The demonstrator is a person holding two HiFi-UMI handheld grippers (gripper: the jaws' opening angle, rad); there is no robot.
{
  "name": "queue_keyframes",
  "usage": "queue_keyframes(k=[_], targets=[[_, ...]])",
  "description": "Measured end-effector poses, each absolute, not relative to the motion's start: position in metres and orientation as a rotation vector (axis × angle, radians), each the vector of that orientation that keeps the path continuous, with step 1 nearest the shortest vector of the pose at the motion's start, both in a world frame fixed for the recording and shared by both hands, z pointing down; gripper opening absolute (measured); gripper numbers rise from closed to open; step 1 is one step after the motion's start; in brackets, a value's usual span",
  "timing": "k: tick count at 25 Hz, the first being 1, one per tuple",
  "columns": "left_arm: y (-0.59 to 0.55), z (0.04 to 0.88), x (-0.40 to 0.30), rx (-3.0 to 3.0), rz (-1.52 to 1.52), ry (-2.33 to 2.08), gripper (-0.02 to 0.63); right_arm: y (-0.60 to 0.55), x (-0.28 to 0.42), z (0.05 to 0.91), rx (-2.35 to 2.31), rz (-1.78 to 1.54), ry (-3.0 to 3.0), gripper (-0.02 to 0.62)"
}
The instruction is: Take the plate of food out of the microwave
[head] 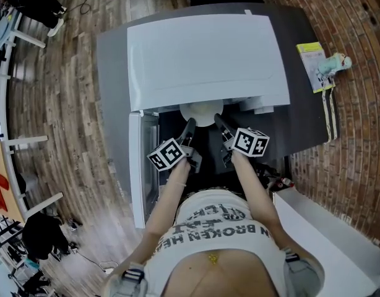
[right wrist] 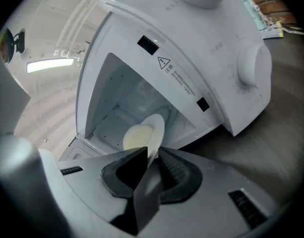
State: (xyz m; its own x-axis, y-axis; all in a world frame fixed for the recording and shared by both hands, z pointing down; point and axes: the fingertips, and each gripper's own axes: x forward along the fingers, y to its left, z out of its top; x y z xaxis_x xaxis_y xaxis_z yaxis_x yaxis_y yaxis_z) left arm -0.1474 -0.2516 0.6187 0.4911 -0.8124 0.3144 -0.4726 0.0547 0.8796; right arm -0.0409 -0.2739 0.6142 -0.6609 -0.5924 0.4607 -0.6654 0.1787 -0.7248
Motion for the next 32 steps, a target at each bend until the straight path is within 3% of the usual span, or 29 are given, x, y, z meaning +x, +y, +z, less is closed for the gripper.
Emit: queue_keyframes(k=[11,32], targets=[[-0.235,0.610,-0.138,1.680,-0.323,-1.086,0.055,-0.248,-0.027,0.609,1.381,1.505,-2.370,0.066],[-0.178,0.581,-0.100,1.624,-0.446,-1.259,0.054,-0.210,0.004,0.587,1.126,1.513,-2.447,0.066]])
